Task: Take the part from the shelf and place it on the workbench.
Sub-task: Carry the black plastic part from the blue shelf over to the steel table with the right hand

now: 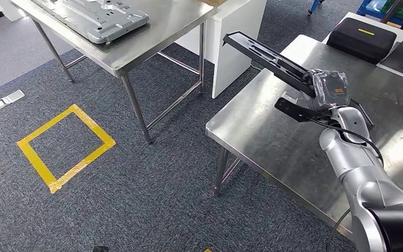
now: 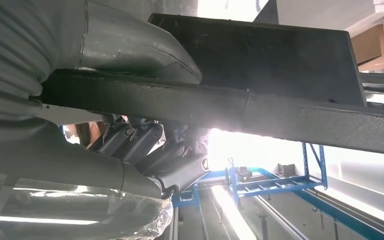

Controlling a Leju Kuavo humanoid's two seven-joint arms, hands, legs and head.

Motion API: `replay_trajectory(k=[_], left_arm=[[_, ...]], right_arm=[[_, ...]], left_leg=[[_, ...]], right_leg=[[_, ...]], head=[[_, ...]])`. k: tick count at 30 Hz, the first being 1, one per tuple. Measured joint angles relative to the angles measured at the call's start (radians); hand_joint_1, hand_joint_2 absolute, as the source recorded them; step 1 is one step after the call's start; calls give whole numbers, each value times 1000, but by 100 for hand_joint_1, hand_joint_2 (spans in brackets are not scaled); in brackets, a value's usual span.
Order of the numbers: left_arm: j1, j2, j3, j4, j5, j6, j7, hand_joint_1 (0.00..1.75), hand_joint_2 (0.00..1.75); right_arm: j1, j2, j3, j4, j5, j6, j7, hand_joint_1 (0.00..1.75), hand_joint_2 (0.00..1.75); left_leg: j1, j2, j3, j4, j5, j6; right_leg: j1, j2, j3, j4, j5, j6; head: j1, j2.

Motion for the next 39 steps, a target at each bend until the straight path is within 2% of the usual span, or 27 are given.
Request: replay_trajectory(k=[11,21,39], left_arm=[[1,0,0,0,5,-2,0,0,0],[4,-1,0,0,7,-2,0,0,0],[6,-3,1,0,9,0,0,0,0]], right_arm=[[0,-2,-2,0,-23,-7,0,173,175],[26,-30,-40,0,-83,-16,-31,173,175],[35,-42,-49,0,-75,-20,-40,173,175]], left_leg=[[0,0,0,-1,0,0],[0,0,0,0,0,0],[0,0,-1,1,0,0]], right_leg=[[0,0,0,0,0,0],[0,0,0,0,0,0],[0,0,-1,1,0,0]], head=[[0,0],[0,0],[0,0]])
